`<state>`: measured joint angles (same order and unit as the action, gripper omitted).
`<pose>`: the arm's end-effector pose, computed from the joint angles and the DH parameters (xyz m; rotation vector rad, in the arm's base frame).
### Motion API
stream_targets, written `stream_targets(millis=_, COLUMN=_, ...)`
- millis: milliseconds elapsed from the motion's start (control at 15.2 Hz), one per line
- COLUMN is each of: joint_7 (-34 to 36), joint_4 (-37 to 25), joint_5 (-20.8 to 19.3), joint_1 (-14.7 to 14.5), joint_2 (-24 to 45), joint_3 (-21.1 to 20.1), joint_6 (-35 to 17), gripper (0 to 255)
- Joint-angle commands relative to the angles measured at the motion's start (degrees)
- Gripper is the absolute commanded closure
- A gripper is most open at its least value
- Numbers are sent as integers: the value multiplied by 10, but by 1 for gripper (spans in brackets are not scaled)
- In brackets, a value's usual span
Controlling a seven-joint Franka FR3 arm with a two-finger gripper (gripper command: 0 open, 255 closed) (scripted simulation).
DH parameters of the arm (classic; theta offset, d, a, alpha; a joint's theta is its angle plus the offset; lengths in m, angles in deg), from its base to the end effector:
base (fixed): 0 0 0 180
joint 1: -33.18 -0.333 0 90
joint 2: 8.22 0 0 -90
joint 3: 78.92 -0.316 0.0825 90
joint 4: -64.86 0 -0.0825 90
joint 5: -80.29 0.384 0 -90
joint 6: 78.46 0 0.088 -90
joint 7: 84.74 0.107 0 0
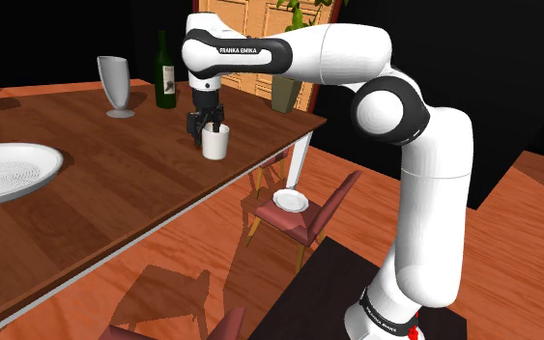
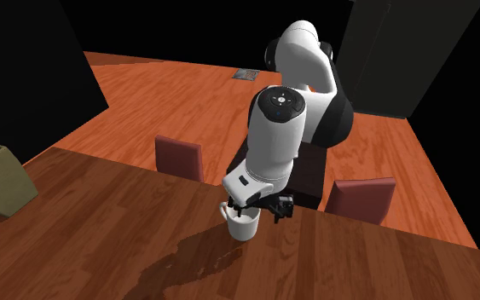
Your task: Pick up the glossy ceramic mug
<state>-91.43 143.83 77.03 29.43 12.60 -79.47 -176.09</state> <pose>0.6644 0.0436 0.5049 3.0736 0.3082 -0.0599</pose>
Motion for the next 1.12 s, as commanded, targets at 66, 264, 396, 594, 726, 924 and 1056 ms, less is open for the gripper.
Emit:
stream_targets(millis=66, joint_7=1, joint_4=6, joint_5=0, joint_1=0, joint_2=-2, joint_3=0, joint_6=-4, gripper=255)
stream_targets(millis=264, joint_7=0, joint_4=6, joint_5=0, joint_1=0, joint_2=-2, joint_3=0, joint_6=-4, gripper=255)
stream_targets(millis=396, joint_7=0, joint_4=6, joint_5=0, joint_1=0, joint_2=-2, joint_3=0, joint_6=-4, gripper=255)
stream_targets(millis=594, joint_7=0, joint_4=3, joint_5=0, joint_1=0, joint_2=0, joint_3=0, joint_6=-4, gripper=255)
stream_targets(millis=726, joint_7=-1, joint_4=-14, joint_5=0, joint_1=0, joint_2=1, joint_3=0, joint_6=12, gripper=255)
stream_targets(millis=924, joint_7=-2, joint_4=-42, joint_5=0, joint_1=0, joint_2=5, joint_3=0, joint_6=37, gripper=255)
stream_targets(millis=1056, joint_7=-3, joint_4=-62, joint_5=0, joint_1=-1, joint_2=8, joint_3=0, joint_6=54, gripper=255)
